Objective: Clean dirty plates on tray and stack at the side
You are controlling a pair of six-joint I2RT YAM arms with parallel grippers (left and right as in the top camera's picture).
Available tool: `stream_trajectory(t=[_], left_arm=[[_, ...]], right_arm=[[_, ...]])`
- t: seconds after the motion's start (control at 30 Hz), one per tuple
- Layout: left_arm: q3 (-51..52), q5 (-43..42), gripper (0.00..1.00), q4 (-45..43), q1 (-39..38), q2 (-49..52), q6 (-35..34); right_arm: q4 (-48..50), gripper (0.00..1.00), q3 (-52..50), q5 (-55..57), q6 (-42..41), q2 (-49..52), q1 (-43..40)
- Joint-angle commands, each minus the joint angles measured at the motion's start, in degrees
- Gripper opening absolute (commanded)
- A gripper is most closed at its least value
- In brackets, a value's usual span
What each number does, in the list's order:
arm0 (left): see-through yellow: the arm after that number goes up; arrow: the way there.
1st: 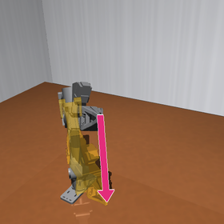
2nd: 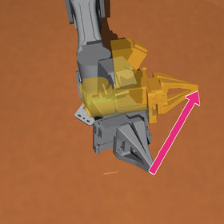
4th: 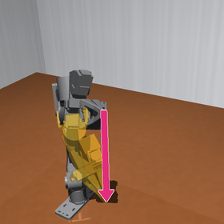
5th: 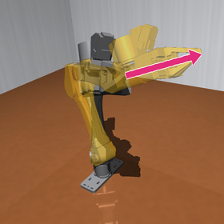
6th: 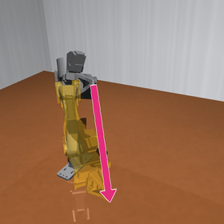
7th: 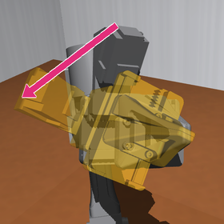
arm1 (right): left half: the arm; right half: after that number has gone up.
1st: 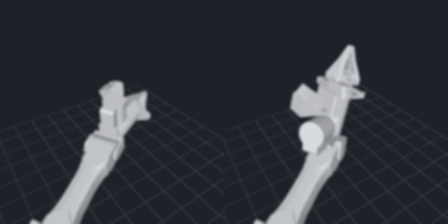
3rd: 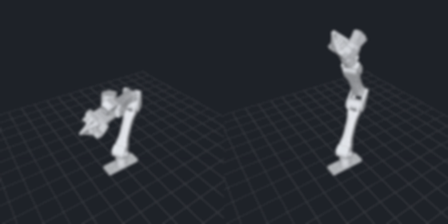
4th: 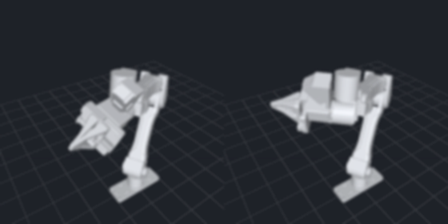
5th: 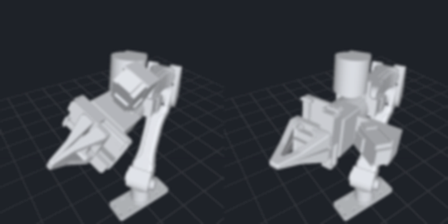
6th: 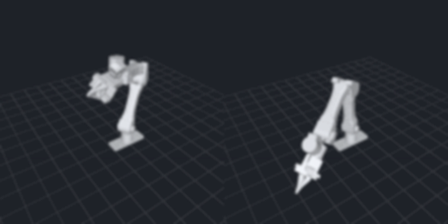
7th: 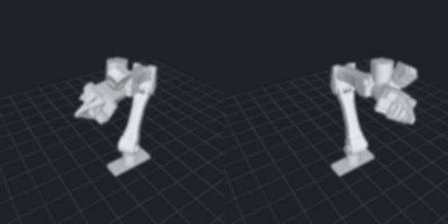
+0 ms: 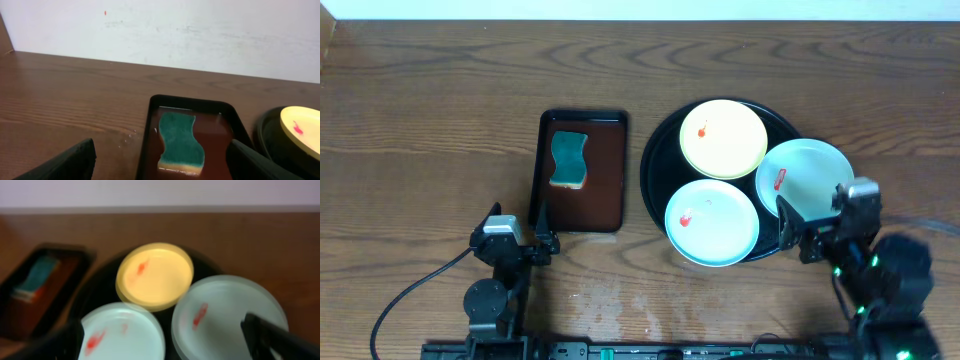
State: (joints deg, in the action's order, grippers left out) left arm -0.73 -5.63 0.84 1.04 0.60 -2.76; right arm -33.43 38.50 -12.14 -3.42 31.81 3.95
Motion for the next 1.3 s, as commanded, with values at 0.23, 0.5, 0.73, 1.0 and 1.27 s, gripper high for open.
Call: stream_trajectory(t=[0.23, 0.5, 0.73, 1.0, 1.27], left_arm=[[-6.99, -4.48, 0.84, 5.64, 0.17, 3.04, -17.29], [-34.23, -12.81, 0.84, 23.41, 0.17, 29.05, -13.22], [-77.57, -15.37, 0.84, 62.69, 0.17, 64.72, -7.69], [-97.42, -15.39, 0.84, 66.58, 0.17, 85.37, -7.56], [-96.50, -11.28, 0.72, 66.20, 0.11, 91.14, -7.58]], right_arm=[[-26.47, 0.99, 34.16, -5.22, 1.77, 28.76, 0.50], [-27.69, 0.71, 37.81, -5.62, 0.42, 35.39, 0.50], [-35.04, 0.69, 50.51, -4.35, -0.81, 48.65, 0.50], [-34.82, 0.72, 57.88, -3.32, -0.17, 62.47, 0.50], [-33.53, 0.75, 56.46, 1.55, 0.39, 68.94, 0.50]])
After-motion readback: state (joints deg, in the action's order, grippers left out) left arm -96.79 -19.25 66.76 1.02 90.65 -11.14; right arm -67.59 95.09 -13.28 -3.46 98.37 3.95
